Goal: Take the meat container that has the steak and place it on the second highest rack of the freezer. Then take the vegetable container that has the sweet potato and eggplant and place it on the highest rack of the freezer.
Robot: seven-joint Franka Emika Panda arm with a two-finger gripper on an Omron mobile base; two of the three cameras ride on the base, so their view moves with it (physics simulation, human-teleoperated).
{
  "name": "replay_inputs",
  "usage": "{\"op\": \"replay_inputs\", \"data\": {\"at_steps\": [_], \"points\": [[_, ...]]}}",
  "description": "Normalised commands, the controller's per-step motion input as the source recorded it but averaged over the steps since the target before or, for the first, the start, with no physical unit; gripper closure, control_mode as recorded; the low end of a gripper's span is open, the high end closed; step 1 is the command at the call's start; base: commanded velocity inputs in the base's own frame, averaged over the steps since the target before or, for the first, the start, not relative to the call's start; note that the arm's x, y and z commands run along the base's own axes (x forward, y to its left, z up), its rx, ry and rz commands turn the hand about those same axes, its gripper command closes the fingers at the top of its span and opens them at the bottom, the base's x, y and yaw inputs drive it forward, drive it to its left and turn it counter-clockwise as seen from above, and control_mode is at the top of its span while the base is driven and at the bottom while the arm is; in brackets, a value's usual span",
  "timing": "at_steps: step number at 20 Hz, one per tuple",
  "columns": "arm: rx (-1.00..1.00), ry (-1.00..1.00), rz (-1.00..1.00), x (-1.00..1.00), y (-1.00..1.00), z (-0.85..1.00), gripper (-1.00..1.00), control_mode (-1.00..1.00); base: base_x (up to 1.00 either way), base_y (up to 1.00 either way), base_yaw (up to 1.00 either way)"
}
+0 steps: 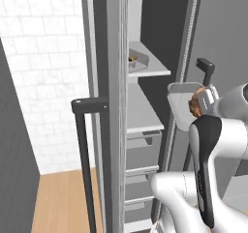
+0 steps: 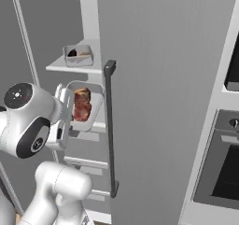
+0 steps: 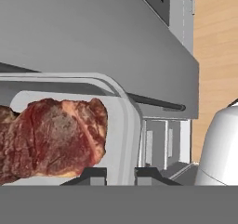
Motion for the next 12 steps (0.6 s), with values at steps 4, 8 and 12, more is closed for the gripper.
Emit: {"op": "replay_inputs", "data": {"at_steps": [4, 8, 12], "points": [[-0.04, 0.04, -0.01, 0.07, 0.21, 0.00, 1.00, -1.00, 0.15, 0.13, -0.04], [-0.08, 0.07, 0.00, 0.10, 0.51, -0.12, 1.00, -1.00, 0.00, 0.00, 0.00], [-0.04, 0.11, 0.00, 0.23, 0.41, -0.21, 1.00, -1.00, 0.00, 0.00, 0.00]]}}
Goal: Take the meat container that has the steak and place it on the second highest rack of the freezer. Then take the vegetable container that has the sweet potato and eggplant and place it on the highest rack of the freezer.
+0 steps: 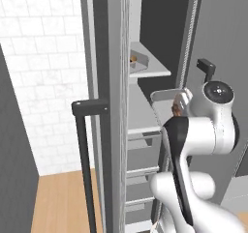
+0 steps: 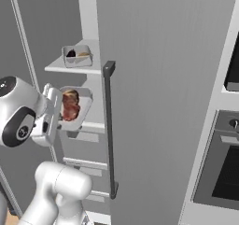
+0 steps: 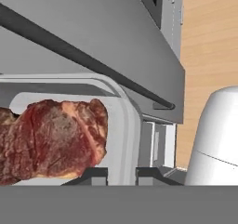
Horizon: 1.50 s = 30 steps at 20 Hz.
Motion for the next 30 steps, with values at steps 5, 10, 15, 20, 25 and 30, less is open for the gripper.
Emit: {"op": "replay_inputs", "data": {"at_steps": [5, 10, 15, 20, 25, 30], "points": [[0.03, 0.12, 0.02, 0.27, 0.15, -0.34, 1.00, -1.00, 0.00, 0.00, 0.00], [0.12, 0.01, 0.12, 0.35, 0.00, -0.47, 1.00, -1.00, 0.00, 0.00, 0.00], [0.04, -0.01, 0.12, 0.43, 0.07, -0.55, 1.00, -1.00, 0.00, 0.00, 0.00], [0.00, 0.00, 0.07, 0.51, 0.11, -0.21, 1.00, -1.00, 0.00, 0.00, 0.00], [0.00, 0.05, 0.00, 0.72, 0.01, 0.00, 1.00, -1.00, 0.00, 0.00, 0.00], [0.00, 0.02, 0.00, 0.70, 0.06, -0.10, 1.00, -1.00, 0.00, 0.00, 0.00]]}}
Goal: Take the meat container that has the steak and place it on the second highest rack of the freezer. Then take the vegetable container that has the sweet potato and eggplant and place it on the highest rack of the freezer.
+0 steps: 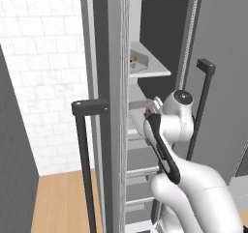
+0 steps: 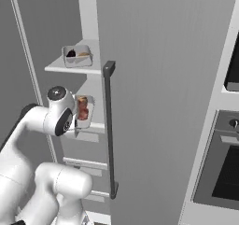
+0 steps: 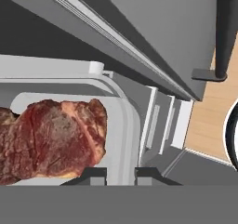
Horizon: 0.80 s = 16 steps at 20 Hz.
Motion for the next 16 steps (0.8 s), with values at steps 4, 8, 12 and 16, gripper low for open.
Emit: {"op": "replay_inputs", "data": {"at_steps": [4, 8, 12, 16], "points": [[0.00, 0.03, 0.00, 0.68, 0.13, -0.10, 1.00, -1.00, 0.00, 0.00, 0.00], [0.00, 0.02, 0.00, 0.62, 0.10, -0.05, 1.00, -1.00, 0.00, 0.00, 0.00], [0.00, 0.00, -0.02, 0.46, 0.00, -0.06, 1.00, -1.00, 0.00, 0.00, 0.00], [0.00, 0.00, -0.08, 0.37, 0.00, -0.15, 1.00, -1.00, 0.00, 0.00, 0.00]]}}
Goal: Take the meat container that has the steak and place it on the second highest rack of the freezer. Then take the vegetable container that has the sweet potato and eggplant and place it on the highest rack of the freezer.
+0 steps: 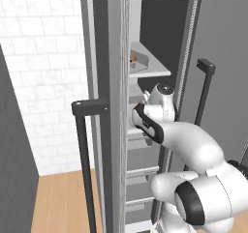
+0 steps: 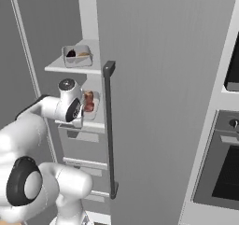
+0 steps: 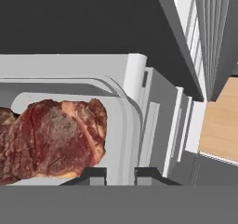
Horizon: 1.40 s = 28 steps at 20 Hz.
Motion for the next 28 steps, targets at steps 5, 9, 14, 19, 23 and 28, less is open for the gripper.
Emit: {"op": "replay_inputs", "data": {"at_steps": [5, 9, 14, 19, 23, 28], "points": [[0.00, 0.00, -0.07, 0.38, 0.00, -0.20, 1.00, -1.00, 0.00, 0.00, 0.00], [0.00, 0.00, -0.05, 0.48, 0.00, -0.24, 1.00, -1.00, 0.00, 0.00, 0.00], [0.00, 0.00, -0.03, 0.57, 0.00, -0.23, 1.00, -1.00, 0.00, 0.00, 0.00], [0.00, 0.00, -0.01, 0.67, 0.00, -0.17, 1.00, -1.00, 0.00, 0.00, 0.00], [0.00, 0.02, -0.01, 0.72, 0.00, -0.19, 1.00, -1.00, 0.00, 0.00, 0.00], [-0.01, 0.02, -0.01, 0.47, 0.03, -0.21, -1.00, -1.00, 0.00, 0.00, 0.00]]}}
